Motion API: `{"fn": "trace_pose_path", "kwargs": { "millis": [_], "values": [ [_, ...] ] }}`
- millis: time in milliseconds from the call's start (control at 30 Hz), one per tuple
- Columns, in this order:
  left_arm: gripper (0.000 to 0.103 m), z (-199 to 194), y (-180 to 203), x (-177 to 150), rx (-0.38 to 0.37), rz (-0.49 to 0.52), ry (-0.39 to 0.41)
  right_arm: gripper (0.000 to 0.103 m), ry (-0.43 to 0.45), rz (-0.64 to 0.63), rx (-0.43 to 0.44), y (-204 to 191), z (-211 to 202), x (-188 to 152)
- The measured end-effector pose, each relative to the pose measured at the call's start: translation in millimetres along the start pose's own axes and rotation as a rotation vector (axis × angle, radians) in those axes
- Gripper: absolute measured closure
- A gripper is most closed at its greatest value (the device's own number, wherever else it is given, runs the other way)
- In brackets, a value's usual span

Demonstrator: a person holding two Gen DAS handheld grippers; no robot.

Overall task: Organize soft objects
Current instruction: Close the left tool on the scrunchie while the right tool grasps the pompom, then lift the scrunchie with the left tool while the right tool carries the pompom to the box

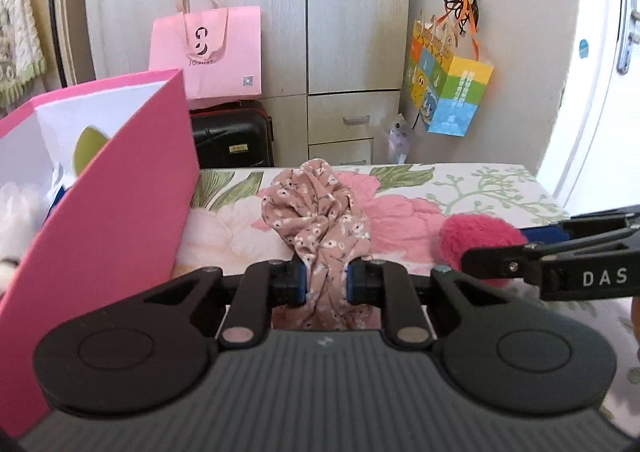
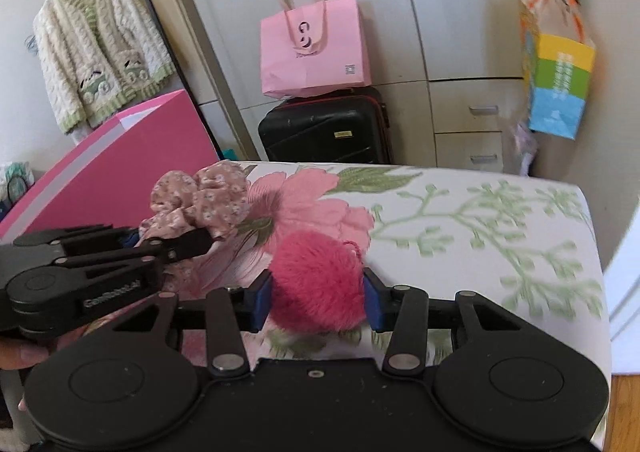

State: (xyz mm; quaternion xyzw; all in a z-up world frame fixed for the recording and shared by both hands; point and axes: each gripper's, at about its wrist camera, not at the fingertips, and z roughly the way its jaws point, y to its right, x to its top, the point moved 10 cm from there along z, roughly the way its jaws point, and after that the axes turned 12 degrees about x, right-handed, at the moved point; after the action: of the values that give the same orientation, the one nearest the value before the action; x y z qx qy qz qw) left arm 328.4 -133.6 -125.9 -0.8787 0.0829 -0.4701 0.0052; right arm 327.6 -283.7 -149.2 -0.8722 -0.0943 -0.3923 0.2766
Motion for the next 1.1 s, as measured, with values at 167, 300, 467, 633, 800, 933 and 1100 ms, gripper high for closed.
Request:
{"fn": "trace_pose_path", "kwargs": {
  "millis": [167,300,467,633,800,933,1100],
  "values": [
    [0.087,-29.8,-8.9,-8.0,-0.028,-0.024,0.012,0.052,0.023,-0.002,-0.045,-11.1,-18.5,-12.5],
    [0.087,-50.5,-14.4,-16.2,-0.044,-0.032,0.015,0.052,0.038,0.01,-0.061,-21.4,-30.1,-24.1],
    [0.087,-73.9,-22.2,-27.1,-0.059,-0.03,0.022,0.052,0.054,0.036,-0.063,-36.2,-41.8,-39.3],
    [0.087,-92.7,-29.4,-38.1,-0.072,-0.02,0.023,0.052,0.049,0.044,-0.055,-53.9,-48.3,-57.9],
    [0.087,-109.8,-34.1,-53.1,-0.102,-0.015,0.007,0.052,0.038,0.044,-0.046,-72.8,-53.0,-74.5],
    [0.087,-116.0,-38.8,-71.2,-0.15,-0.014,-0.051,0.052,0.038,0.056,-0.011,-93.1,-58.6,-88.1],
    [0.087,-124.0,-52.8,-92.2,-0.181,-0.025,-0.103,0.052,0.026,0.067,0.043,-119.2,-64.3,-102.7]
  ]
}}
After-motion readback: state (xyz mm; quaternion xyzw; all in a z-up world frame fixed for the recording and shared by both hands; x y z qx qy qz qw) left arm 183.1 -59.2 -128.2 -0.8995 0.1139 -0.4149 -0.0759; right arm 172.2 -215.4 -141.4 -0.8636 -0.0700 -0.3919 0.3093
